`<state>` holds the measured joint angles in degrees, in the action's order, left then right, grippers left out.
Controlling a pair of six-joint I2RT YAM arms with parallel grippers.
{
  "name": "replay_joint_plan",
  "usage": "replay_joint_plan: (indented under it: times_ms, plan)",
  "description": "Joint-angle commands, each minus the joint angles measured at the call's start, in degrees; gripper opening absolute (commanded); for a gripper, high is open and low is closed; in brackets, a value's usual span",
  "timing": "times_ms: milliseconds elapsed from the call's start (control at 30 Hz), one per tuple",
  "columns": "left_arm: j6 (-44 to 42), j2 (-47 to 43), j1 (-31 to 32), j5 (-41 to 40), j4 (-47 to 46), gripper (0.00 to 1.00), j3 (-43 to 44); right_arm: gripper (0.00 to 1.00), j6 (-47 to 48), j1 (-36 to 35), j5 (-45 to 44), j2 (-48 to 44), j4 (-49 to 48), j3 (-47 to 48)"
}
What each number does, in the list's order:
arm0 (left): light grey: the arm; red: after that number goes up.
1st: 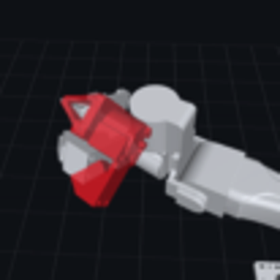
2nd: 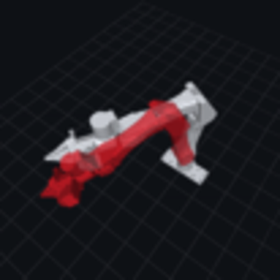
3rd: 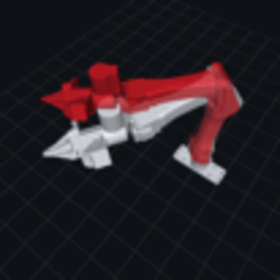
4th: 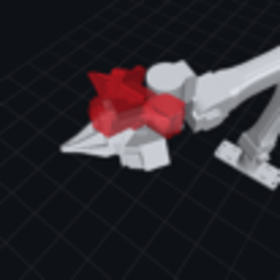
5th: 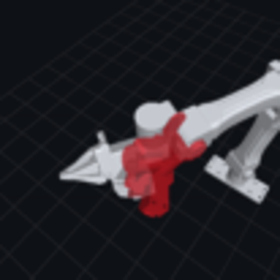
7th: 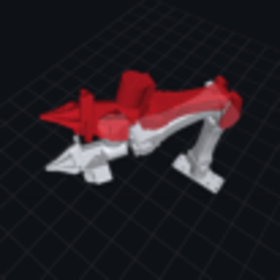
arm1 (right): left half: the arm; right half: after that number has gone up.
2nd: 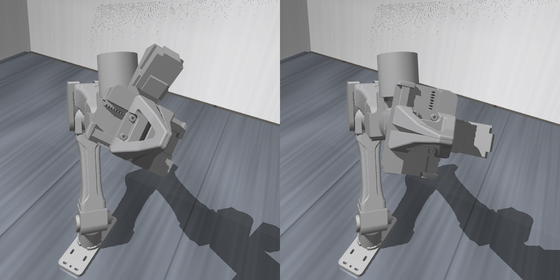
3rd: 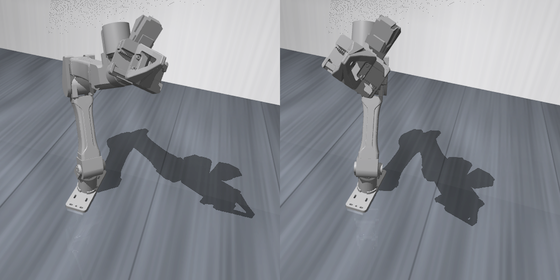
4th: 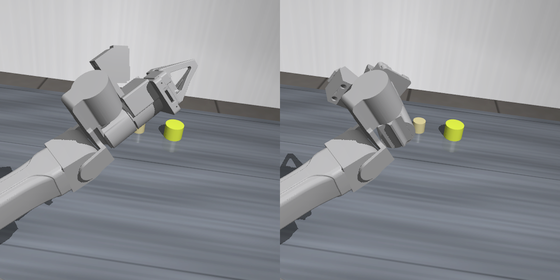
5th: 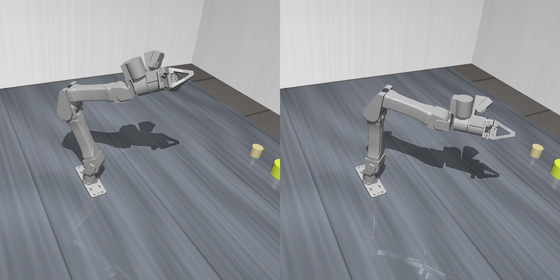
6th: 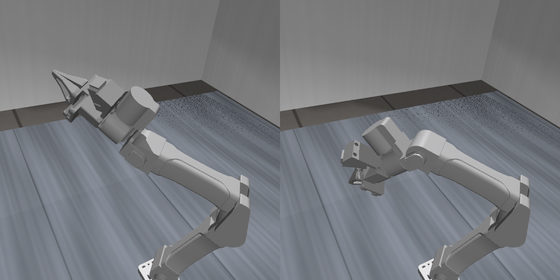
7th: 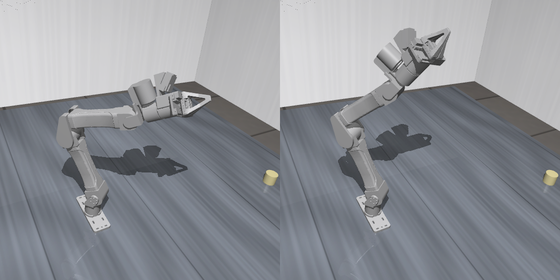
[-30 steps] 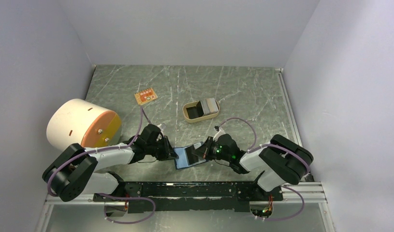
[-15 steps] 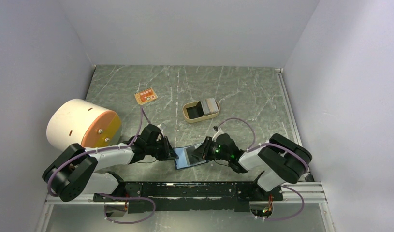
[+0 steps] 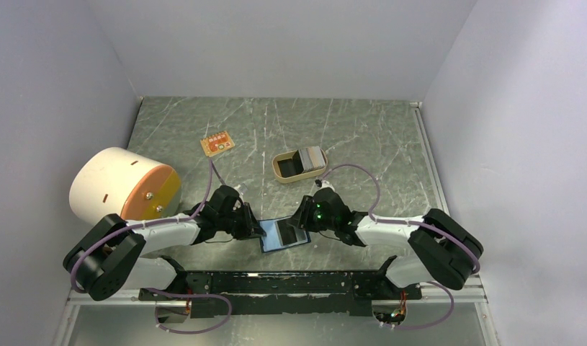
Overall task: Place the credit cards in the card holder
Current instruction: Insert the credit card into the card holder.
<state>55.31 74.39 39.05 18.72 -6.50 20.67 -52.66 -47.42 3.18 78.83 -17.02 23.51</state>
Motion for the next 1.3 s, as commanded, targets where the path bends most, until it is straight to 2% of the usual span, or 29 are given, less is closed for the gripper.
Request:
replay_joint_plan:
  times_ms: [0,333,833,1267]
  plan:
    - [0.4,0.2,-0.2,1.2,-1.9,0.21,-0.5,0.39,2.0,-1.1,-2.7,-0.6,6.9,0.1]
    - [0.6,0.1,-0.2,2.0,-2.9,0.22,-0.7,0.37,1.0,-4.7,-0.6,4.2,0.2,1.6]
    - [0.7,0.1,-0.2,3.5,-5.3,0.26,-1.0,0.35,-1.5,-5.3,4.5,7.3,-12.9,-1.3]
    - [0.5,-2.3,-0.2,5.6,-6.9,0.3,-1.2,0.23,-3.3,-5.3,6.9,9.0,-20.0,-3.2]
